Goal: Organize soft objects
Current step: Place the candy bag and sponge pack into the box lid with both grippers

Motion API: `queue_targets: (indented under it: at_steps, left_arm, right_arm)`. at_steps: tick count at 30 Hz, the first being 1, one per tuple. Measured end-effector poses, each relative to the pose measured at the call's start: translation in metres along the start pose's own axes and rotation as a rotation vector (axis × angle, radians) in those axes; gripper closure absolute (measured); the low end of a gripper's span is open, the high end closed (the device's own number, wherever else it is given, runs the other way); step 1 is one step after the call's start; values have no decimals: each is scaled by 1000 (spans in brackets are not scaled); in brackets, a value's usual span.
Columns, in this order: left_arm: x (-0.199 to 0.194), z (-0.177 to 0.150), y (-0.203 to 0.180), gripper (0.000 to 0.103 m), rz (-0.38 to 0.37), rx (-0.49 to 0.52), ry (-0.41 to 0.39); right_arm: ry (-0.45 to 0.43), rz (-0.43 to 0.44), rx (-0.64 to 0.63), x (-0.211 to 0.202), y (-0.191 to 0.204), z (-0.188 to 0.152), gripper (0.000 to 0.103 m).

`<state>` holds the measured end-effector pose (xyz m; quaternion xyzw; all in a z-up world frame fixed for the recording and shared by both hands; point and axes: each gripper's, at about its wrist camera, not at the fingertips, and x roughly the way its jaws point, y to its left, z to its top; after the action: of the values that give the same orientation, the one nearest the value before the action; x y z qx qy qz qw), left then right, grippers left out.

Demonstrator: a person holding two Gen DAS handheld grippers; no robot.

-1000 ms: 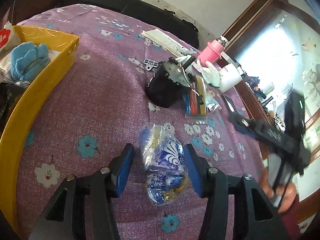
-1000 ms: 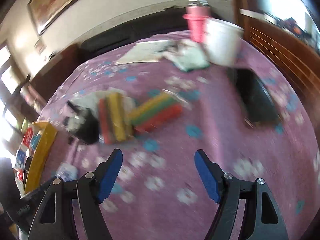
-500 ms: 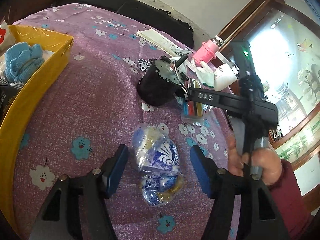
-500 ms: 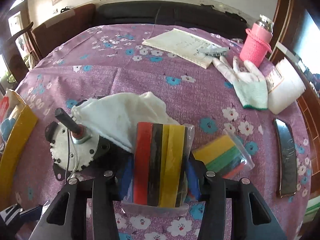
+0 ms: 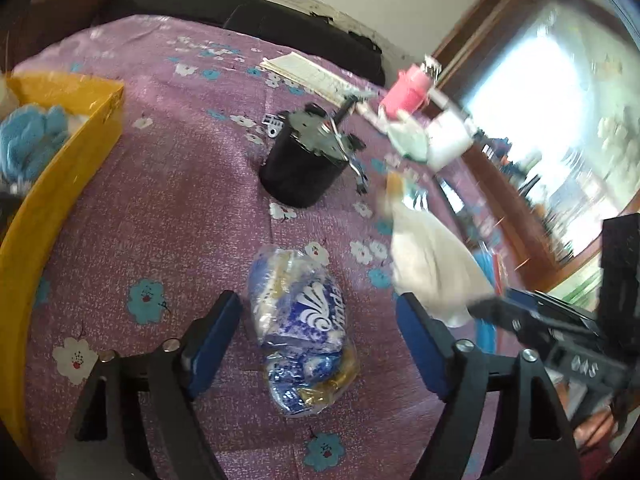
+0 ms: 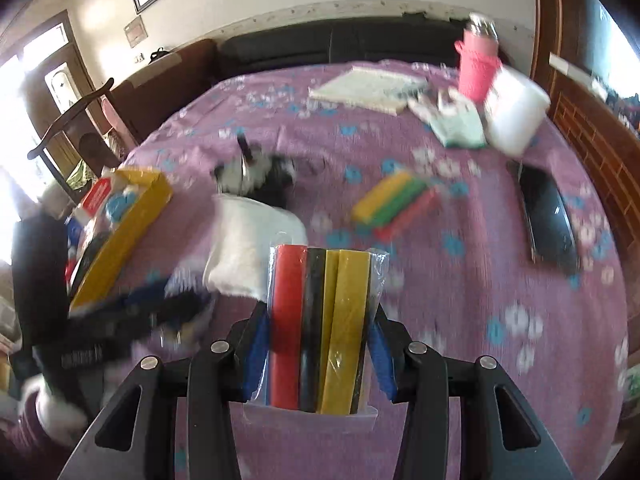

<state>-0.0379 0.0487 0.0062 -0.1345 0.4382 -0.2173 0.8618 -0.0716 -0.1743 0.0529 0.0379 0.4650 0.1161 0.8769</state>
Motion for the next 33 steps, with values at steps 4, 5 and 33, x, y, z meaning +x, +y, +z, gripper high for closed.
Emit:
queue_targets:
  at_steps: [4,5,33]
  left_arm:
    - [24,-8,-49,48,285,264,79]
    - [25,-10,-56,61,286,299,83]
    - [-199,-41,69,58,291,-105,-231]
  right_arm:
    - [30,-11,34,-1,-21,-26,53]
    - [35,-3,48,-1,-27,-30,52]
    - [-4,-94,150,-34,-50,-66,54]
